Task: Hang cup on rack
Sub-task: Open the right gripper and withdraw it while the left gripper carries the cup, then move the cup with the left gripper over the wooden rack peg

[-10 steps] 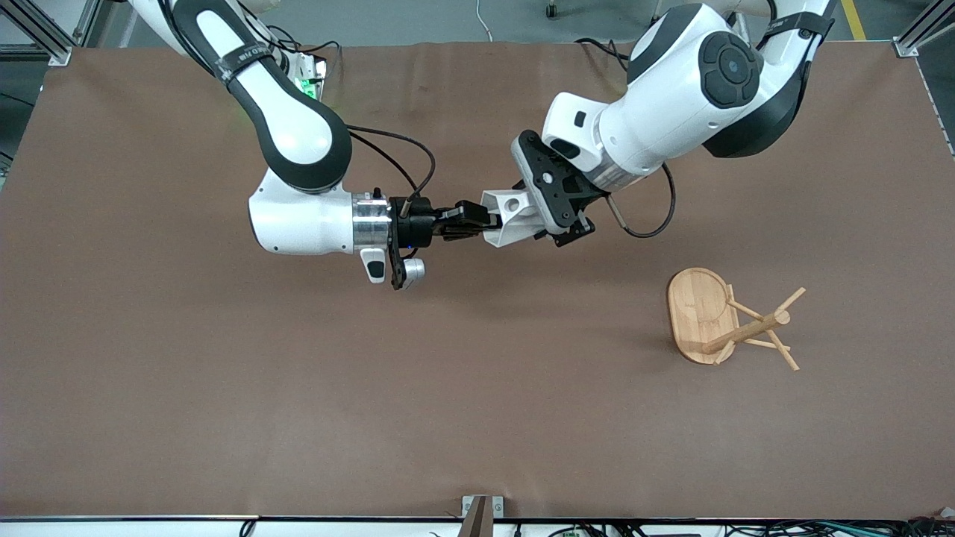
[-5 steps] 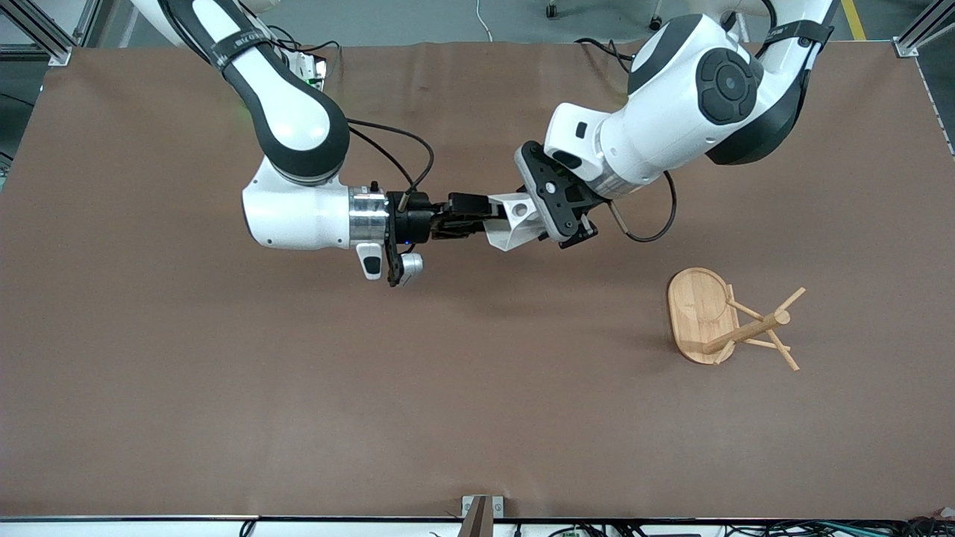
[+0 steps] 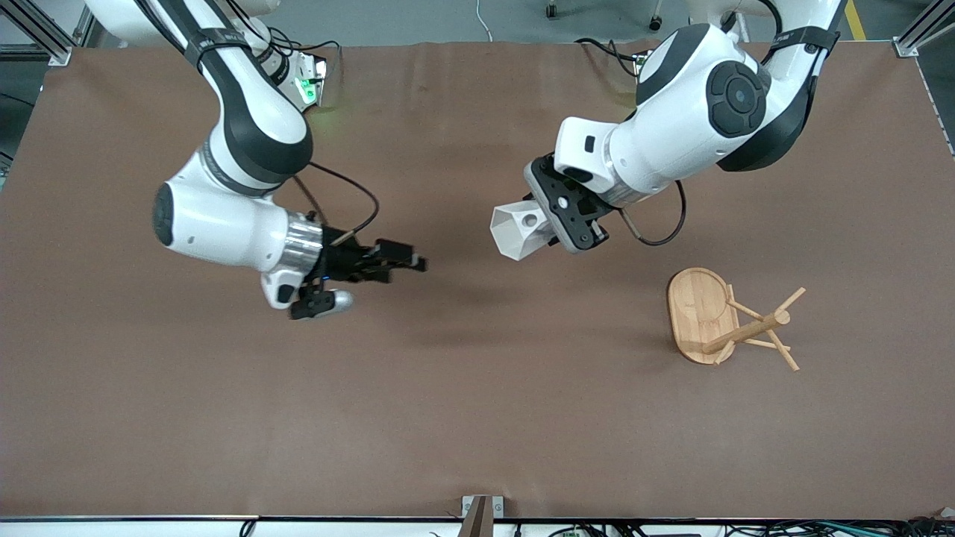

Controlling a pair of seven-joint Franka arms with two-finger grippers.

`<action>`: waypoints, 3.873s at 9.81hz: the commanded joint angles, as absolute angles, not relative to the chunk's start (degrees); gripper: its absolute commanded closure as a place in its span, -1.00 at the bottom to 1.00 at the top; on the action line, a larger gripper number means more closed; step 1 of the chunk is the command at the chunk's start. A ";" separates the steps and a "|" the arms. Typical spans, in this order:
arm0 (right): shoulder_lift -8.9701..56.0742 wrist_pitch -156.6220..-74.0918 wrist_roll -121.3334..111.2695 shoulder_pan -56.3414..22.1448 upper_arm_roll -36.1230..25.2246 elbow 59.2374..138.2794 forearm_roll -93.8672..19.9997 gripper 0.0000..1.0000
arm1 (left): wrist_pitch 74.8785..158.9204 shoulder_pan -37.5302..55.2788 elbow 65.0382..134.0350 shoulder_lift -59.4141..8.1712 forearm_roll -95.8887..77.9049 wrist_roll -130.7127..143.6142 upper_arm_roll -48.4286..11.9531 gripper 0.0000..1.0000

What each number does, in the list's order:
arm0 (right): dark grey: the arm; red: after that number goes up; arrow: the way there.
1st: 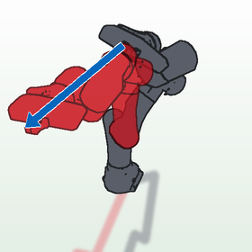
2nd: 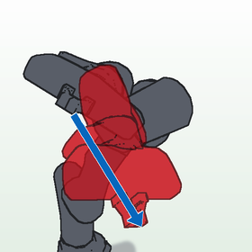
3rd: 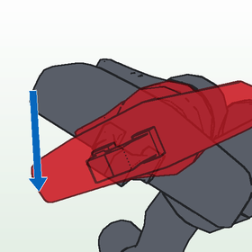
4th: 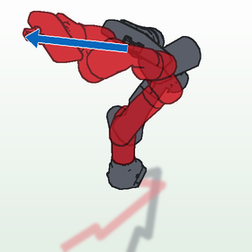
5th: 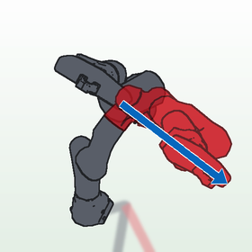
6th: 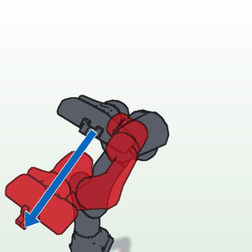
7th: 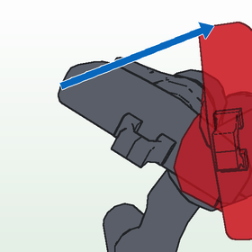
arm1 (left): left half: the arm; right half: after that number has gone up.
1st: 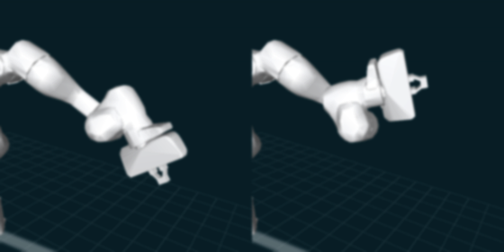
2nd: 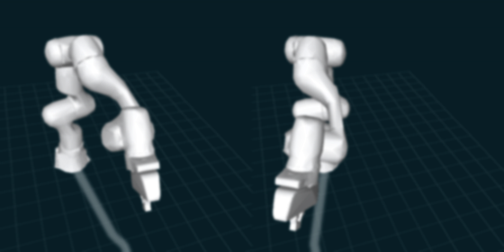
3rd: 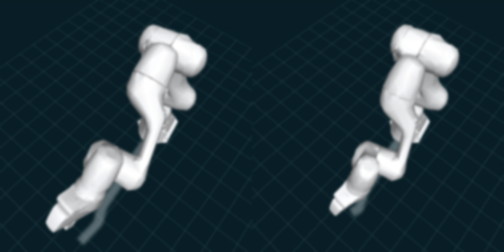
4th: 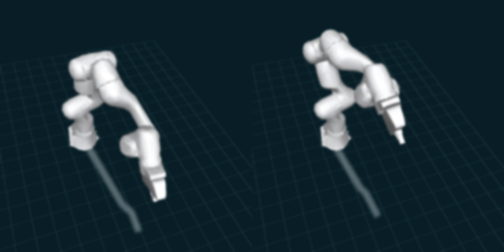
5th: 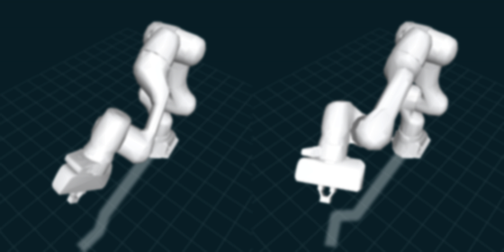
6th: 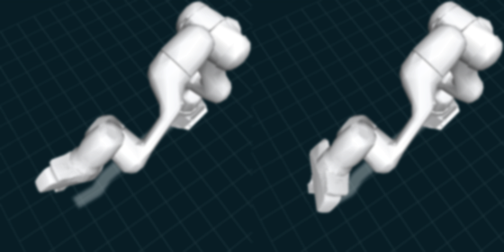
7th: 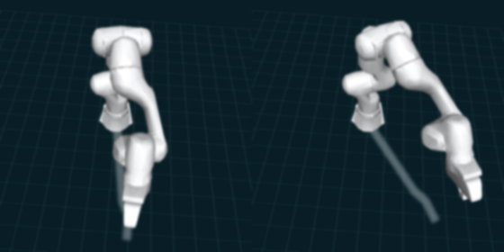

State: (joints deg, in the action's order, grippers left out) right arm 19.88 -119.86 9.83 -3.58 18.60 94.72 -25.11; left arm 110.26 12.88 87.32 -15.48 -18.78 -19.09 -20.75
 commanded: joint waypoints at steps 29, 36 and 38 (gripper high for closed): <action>-1.49 -82.53 8.61 0.17 -3.78 83.14 1.23 -1.00 | 117.25 -1.50 100.90 -17.66 -12.83 -20.63 -9.50 0.99; -1.41 -82.71 8.61 0.35 -3.87 83.14 1.23 -1.00 | 117.25 -1.49 100.90 -18.63 -12.92 -22.32 -7.74 0.88; -1.41 -82.62 8.61 0.44 -3.87 83.14 1.23 -1.00 | 117.25 -1.41 100.90 -18.63 -12.92 -22.24 -7.38 -0.07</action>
State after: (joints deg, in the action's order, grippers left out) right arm -1.57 -83.13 8.79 -0.54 -4.24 83.72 2.11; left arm 116.86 -1.86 101.24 -16.84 -12.53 -21.07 -8.05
